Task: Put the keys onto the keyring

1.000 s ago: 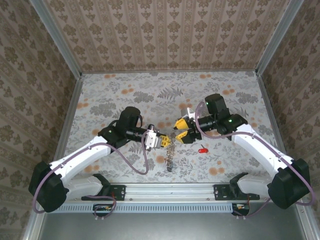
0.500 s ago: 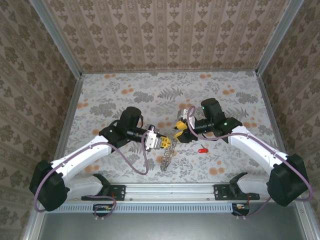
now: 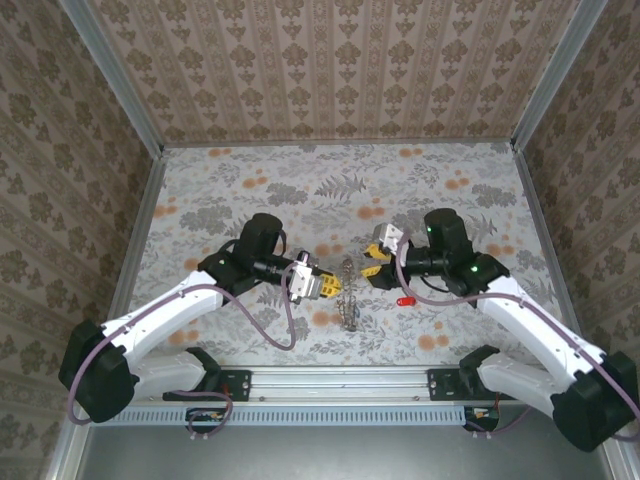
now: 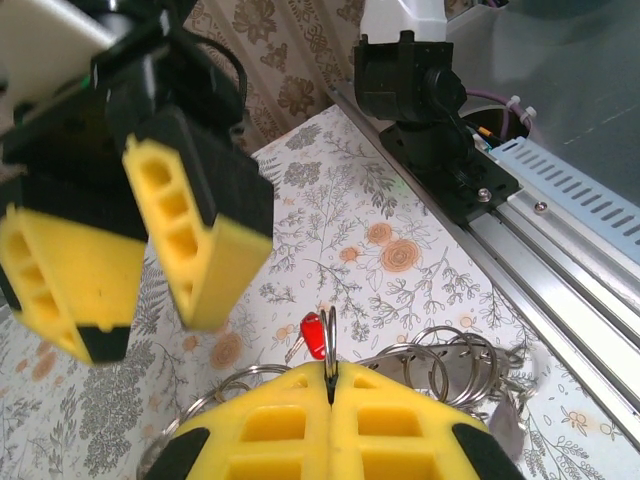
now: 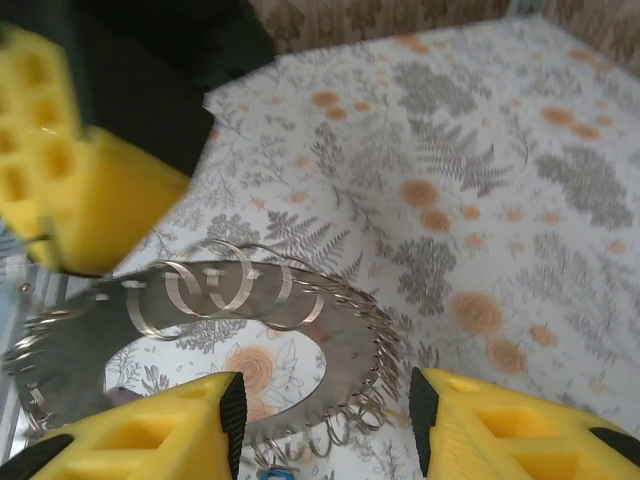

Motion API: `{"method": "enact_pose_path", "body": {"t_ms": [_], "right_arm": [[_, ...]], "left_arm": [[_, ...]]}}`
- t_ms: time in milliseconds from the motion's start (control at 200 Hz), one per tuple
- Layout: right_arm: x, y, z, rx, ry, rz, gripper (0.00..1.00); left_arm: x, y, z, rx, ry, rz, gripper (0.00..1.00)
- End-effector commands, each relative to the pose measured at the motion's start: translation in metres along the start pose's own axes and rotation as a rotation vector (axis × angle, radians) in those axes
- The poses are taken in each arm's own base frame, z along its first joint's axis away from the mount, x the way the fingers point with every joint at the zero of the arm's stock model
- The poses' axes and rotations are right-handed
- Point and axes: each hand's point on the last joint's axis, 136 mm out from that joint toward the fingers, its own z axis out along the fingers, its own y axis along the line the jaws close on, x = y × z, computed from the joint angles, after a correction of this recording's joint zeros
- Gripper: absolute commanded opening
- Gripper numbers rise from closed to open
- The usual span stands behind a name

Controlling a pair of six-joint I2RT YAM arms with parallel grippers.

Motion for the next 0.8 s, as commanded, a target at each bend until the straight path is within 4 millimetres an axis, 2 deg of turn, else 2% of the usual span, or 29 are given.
{"method": "enact_pose_path", "body": {"t_ms": [0, 100, 225, 425, 595, 795], "right_arm": [[-0.012, 0.024, -0.007, -0.088, -0.078, -0.114, 0.48], [-0.019, 0.043, -0.004, -0.162, -0.110, -0.146, 0.40], [-0.014, 0.055, 0.006, -0.180, -0.067, -0.185, 0.37], [-0.003, 0.047, 0.014, -0.107, -0.041, -0.182, 0.39], [-0.009, 0.041, 0.016, -0.079, -0.072, -0.172, 0.40], [-0.014, 0.042, 0.018, -0.084, -0.100, -0.167, 0.34]], "left_arm": [[-0.017, 0.012, -0.005, -0.021, -0.037, 0.043, 0.00], [-0.014, 0.016, -0.004, -0.039, -0.030, 0.026, 0.00], [-0.012, 0.024, -0.004, -0.080, -0.038, 0.008, 0.00], [-0.013, 0.025, -0.004, -0.094, -0.053, -0.003, 0.00], [-0.015, 0.023, -0.004, -0.089, -0.065, 0.006, 0.00], [-0.013, 0.024, -0.002, -0.090, -0.070, 0.006, 0.00]]}}
